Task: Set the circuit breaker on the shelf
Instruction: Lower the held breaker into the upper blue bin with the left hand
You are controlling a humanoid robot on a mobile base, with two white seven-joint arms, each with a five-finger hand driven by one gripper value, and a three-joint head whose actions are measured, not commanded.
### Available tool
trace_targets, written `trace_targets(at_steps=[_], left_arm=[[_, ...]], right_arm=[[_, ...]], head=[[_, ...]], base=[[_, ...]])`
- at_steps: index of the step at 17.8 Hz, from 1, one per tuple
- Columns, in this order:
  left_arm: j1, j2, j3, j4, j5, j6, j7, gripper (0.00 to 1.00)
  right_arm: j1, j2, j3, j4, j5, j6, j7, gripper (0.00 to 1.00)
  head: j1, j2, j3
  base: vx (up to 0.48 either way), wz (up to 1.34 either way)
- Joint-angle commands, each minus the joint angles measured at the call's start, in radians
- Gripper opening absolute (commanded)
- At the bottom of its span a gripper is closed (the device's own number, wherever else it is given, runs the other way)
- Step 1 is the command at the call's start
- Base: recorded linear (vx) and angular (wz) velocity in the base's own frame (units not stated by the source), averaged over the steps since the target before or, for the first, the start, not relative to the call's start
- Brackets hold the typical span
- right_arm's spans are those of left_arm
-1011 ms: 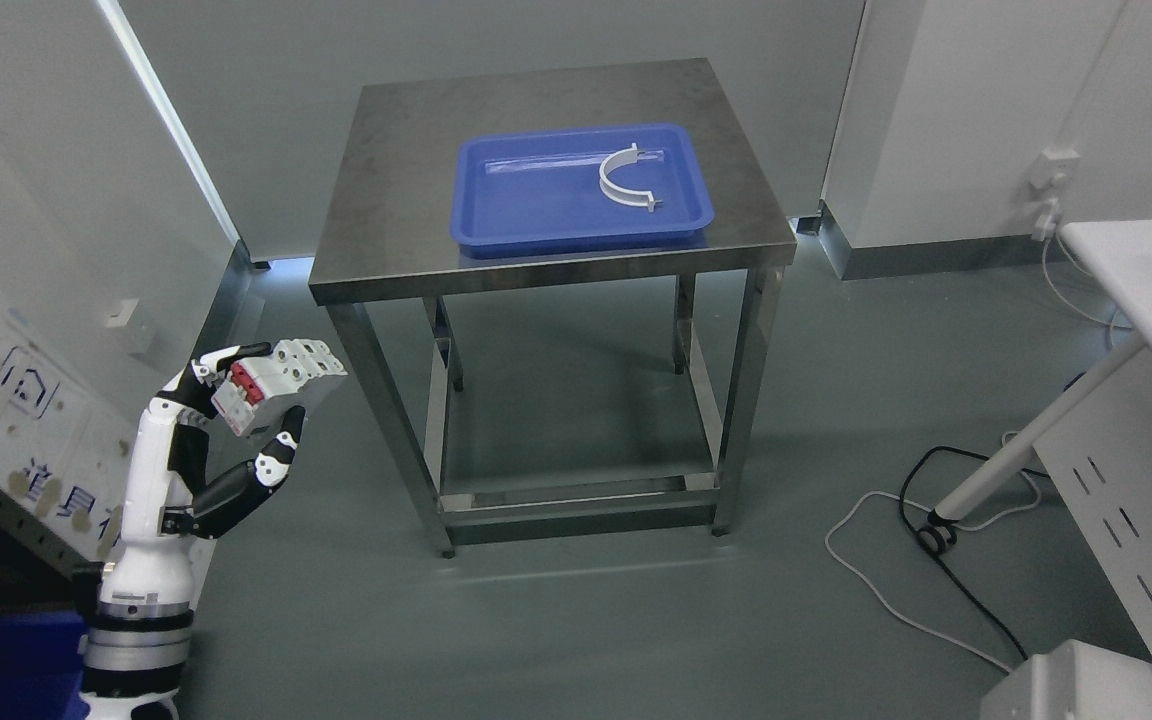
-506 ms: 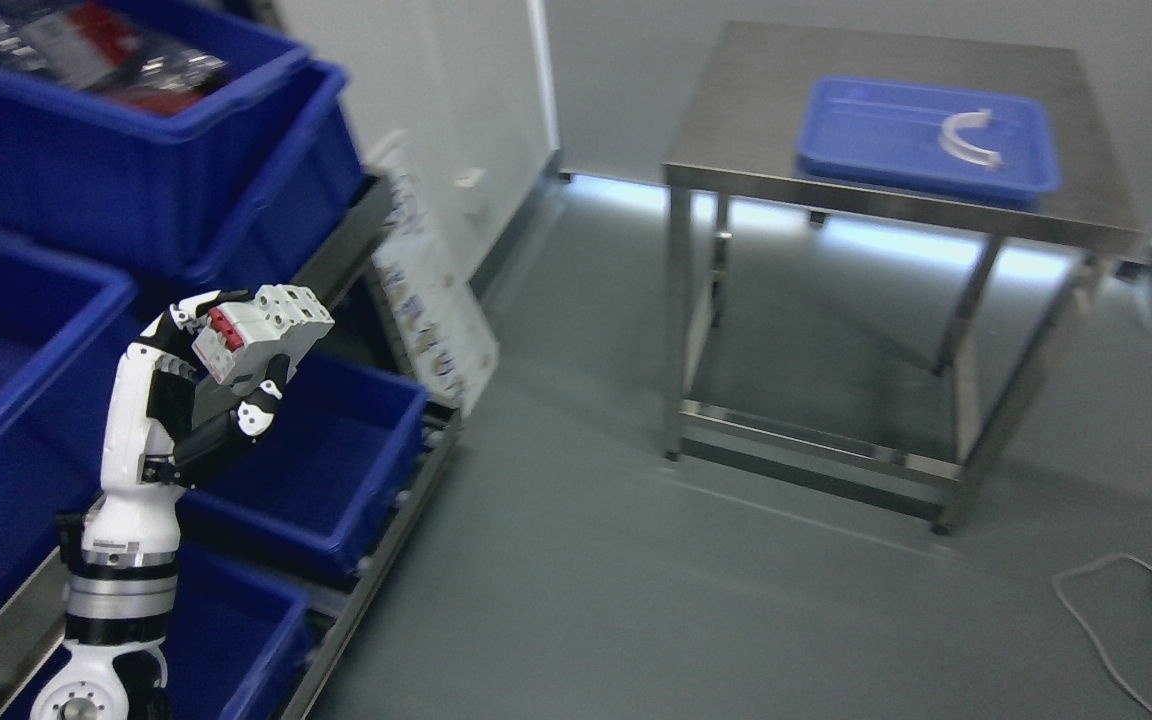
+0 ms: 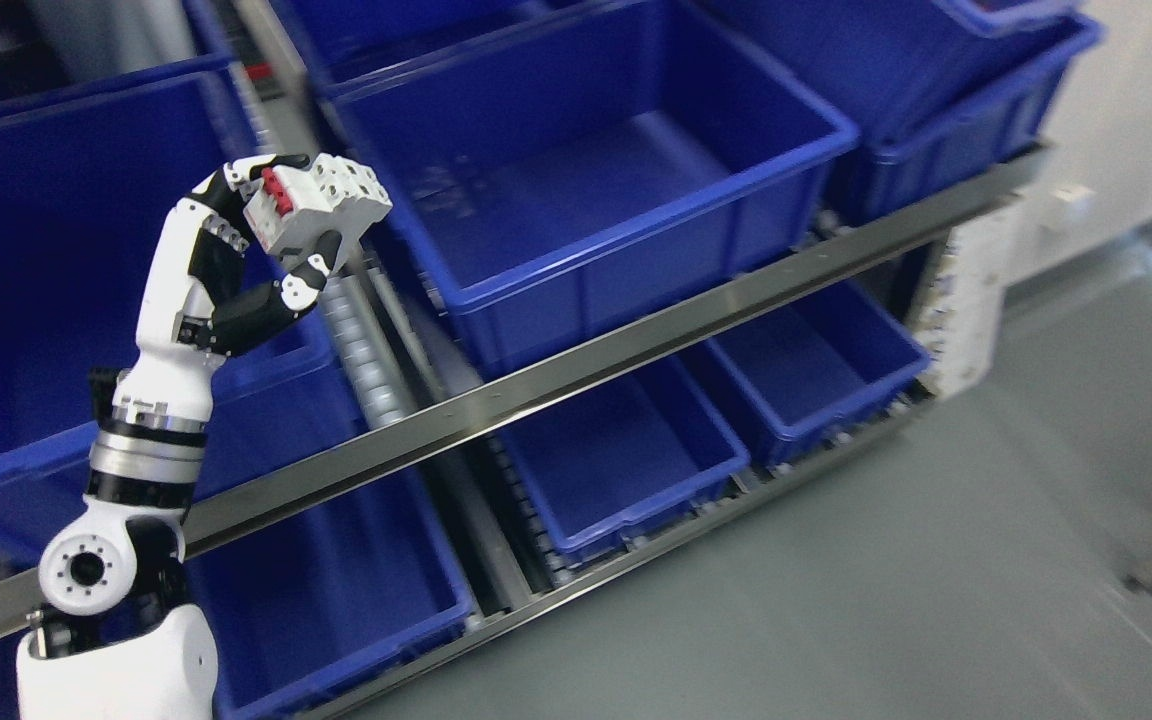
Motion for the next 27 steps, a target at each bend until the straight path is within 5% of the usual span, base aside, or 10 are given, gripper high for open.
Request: trace_targets(at_steps=[1, 4, 8, 19, 27], left_arm=[[-0.186, 0.208, -0.082, 0.097, -0.079, 0.106, -0.113, 0.19], [-0.303, 0.321, -0.186, 0.288, -0.228, 0.121, -0.193, 0.19], [-0.415, 0.324, -0.234, 0.511, -0.356, 0.135, -0.196, 0.2], [-0.637, 0.281, -0.424, 1.14, -0.39, 0.03, -0.166, 0.23], [-0.642, 0.269, -0.525, 1.272, -0.391, 0.017, -0.072, 0.28]], right_arm=[[0.0, -0.018, 0.0, 0.0, 0.0, -0.001, 0.0, 1.0], [0.0, -0.018, 0.0, 0.0, 0.0, -0.001, 0.0, 1.0], [0.0, -0.018, 0.0, 0.0, 0.0, -0.001, 0.0, 1.0], [0.0, -0.018, 0.0, 0.0, 0.0, -0.001, 0.0, 1.0], [0.0, -0.018, 0.0, 0.0, 0.0, -0.001, 0.0, 1.0]], head=[[0.0, 0.0, 0.0], [0.0, 0.0, 0.0], [0.0, 0.0, 0.0], [0.0, 0.0, 0.0], [0.0, 0.0, 0.0]], base=[[-0.099, 1.24], [0.026, 0.74], [0.076, 0.3], [0.114, 0.04], [0.101, -0.09]])
